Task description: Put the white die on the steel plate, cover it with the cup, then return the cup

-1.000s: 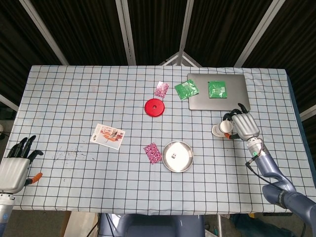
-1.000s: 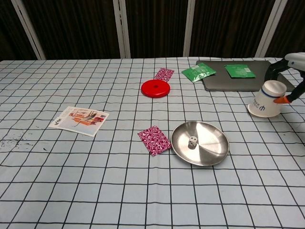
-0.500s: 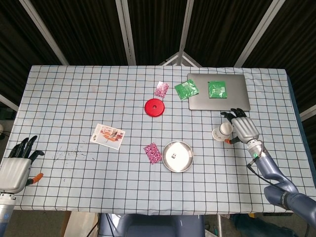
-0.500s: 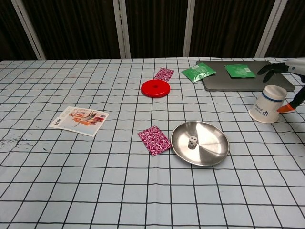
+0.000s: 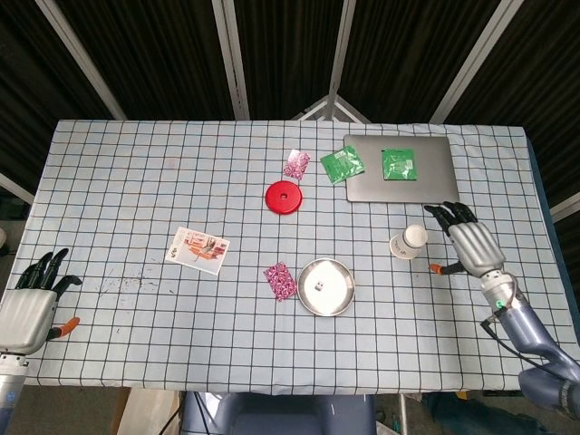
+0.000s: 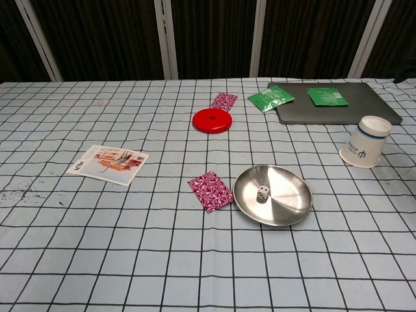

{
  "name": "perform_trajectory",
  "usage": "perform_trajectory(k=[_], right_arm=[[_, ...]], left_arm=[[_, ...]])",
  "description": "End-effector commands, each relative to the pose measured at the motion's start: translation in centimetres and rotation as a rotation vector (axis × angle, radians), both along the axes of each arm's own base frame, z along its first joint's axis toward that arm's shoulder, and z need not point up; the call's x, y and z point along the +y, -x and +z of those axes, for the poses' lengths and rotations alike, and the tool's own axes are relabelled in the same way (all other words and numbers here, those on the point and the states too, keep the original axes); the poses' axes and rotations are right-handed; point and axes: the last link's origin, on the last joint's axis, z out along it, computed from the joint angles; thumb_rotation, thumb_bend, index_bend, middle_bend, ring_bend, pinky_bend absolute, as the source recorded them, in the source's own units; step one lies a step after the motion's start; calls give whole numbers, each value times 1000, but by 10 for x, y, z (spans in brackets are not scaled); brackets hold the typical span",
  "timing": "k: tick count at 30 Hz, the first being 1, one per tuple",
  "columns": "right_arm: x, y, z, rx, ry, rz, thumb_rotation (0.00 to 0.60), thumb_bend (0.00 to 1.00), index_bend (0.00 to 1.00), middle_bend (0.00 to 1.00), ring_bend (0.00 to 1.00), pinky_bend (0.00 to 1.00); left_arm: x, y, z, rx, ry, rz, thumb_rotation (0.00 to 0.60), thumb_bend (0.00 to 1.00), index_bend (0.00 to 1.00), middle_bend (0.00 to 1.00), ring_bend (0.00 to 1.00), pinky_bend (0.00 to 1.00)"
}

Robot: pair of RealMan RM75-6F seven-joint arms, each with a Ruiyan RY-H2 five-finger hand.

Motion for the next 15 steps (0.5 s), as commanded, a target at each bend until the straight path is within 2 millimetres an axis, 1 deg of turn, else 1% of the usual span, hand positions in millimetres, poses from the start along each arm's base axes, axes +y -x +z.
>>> perform_trajectory(k=[1, 4, 7, 8, 12, 15], right_arm=[[69, 10, 31, 12, 88, -32, 600, 149, 106, 159, 1, 0], [110, 16, 36, 54, 116, -69, 600, 149, 117, 159, 0, 0], [143, 22, 39, 106, 164, -101, 600, 149, 119, 158, 0, 0], [150, 22, 39, 121, 185, -106, 600, 149, 119, 159, 0, 0], [169, 26, 39, 161, 255, -119, 600, 149, 119, 154, 0, 0], [174, 29, 37, 192, 266, -136, 600, 149, 119, 142, 0, 0]], left_arm=[[-2, -1, 2, -11, 1, -8, 600, 236, 350, 0, 0, 128], [-5, 0, 5, -9, 2, -7, 600, 237, 347, 0, 0, 128], [-6, 1, 9, -25, -10, -1, 600, 236, 339, 0, 0, 128], [-7, 1, 11, -30, -14, -2, 600, 236, 334, 0, 0, 128], [-8, 1, 15, -46, -19, -7, 600, 236, 315, 0, 0, 128], [-9, 2, 17, -55, -23, -12, 600, 236, 315, 0, 0, 128]])
